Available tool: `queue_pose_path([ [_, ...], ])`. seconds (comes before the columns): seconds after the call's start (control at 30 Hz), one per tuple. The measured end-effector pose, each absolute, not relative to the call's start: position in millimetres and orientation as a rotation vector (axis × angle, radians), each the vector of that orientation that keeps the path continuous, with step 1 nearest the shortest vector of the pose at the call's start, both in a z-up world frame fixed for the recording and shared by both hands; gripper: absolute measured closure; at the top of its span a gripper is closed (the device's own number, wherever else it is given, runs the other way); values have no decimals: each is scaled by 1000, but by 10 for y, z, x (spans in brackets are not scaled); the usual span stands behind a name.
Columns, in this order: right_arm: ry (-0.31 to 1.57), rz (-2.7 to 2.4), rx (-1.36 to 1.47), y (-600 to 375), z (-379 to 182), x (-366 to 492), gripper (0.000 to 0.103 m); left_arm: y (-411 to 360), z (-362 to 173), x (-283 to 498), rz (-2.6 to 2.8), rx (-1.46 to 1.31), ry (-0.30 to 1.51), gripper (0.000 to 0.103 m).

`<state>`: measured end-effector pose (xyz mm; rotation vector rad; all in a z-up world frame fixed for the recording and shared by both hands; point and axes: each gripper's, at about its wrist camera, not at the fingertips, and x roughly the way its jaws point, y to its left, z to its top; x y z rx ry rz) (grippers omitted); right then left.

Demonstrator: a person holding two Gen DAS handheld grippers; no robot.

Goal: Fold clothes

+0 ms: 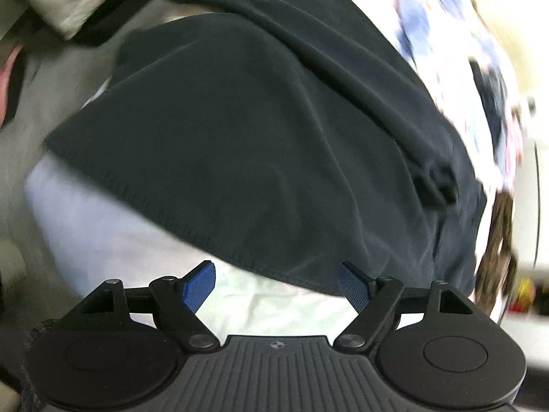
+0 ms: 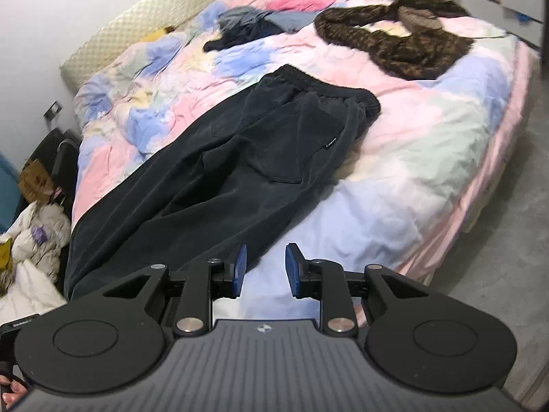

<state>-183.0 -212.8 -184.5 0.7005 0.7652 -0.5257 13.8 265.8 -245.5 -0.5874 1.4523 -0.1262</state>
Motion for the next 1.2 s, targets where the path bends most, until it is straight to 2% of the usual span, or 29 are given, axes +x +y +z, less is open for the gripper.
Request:
queue_pose_path([
  [0.1, 801, -473, 690, -2454, -1904, -1804, 76, 2771, -2483, -58, -5, -702, 1414, 23],
  [0.3, 855, -416, 738, -2981, -2098, -1659, 69, 3058, -2625, -327, 187, -922, 1336, 23],
  [0.6, 895, -505, 941, -3646, -2427, -1299, 62, 3555, -3186, -453, 364, -1354, 1150, 26],
  [0.73, 918, -577, 955, -3867, -2479, -1130, 55, 3695, -3395, -359, 416, -1404, 1105, 30],
  [0.9, 939, -669, 979, -4069, -2538, -975, 54, 3815, -3562, -232, 450, -1429, 1096, 36],
  [0.97, 937, -694, 992, -4153, -2575, -911, 49, 3845, -3601, -182, 456, -1427, 1088, 38],
  [1.13, 929, -734, 1022, -4420, -2633, -780, 46, 3884, -3608, -59, 513, -1400, 1080, 60],
  [1.17, 920, -738, 1028, -4504, -2645, -749, 43, 3877, -3586, -10, 544, -1367, 1091, 71],
  [1.2, 915, -742, 1034, -4585, -2657, -721, 42, 3865, -3537, 21, 567, -1342, 1091, 87],
])
